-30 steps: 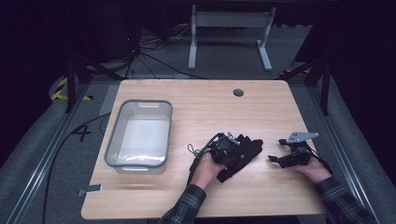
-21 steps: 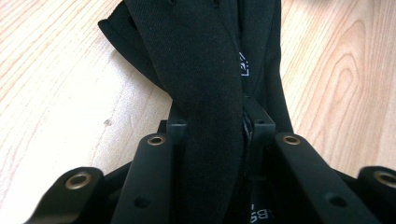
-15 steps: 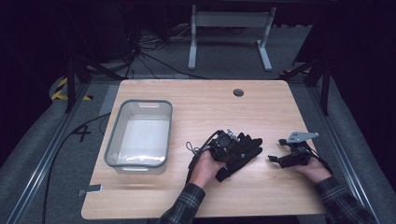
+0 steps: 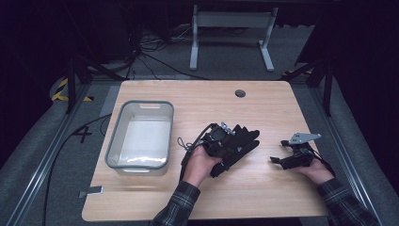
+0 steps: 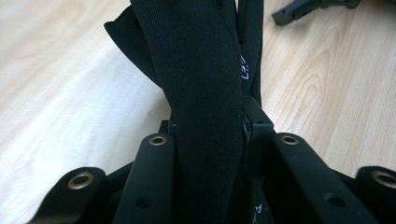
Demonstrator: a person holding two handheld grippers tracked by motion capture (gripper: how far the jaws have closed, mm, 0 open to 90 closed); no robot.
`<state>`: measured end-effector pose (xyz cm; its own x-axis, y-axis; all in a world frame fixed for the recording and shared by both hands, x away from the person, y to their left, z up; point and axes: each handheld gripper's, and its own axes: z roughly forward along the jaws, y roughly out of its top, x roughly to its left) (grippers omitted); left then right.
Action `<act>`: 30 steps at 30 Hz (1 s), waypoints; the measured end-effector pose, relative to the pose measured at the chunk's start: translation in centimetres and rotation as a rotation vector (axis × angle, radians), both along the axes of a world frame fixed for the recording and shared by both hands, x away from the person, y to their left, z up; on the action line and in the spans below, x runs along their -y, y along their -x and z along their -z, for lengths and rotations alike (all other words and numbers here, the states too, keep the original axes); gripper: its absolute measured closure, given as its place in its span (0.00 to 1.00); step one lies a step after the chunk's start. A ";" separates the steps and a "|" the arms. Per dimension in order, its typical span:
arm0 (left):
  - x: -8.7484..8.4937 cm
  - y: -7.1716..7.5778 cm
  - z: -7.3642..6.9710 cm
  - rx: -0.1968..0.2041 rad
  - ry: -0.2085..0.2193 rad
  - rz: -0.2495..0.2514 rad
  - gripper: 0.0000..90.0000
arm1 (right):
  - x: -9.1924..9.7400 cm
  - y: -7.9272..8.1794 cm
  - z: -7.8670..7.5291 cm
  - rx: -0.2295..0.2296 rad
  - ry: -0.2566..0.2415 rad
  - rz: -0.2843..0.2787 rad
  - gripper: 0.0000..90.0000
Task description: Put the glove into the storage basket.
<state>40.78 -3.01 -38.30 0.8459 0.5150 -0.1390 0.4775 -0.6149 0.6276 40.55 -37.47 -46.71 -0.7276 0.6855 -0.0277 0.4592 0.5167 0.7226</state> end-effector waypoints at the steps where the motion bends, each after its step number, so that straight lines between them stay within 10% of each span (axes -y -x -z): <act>1: -0.3 0.0 -0.4 0.006 0.003 -0.010 0.80 | 0.0 0.0 0.0 0.000 0.000 0.000 0.11; 13: -5.7 -0.3 -4.3 0.067 0.005 -0.122 0.80 | 0.0 0.0 0.0 0.001 0.000 0.002 0.11; 30: -13.6 -0.5 -5.4 0.082 0.045 -0.294 0.80 | 0.0 0.0 0.0 0.003 0.000 0.005 0.11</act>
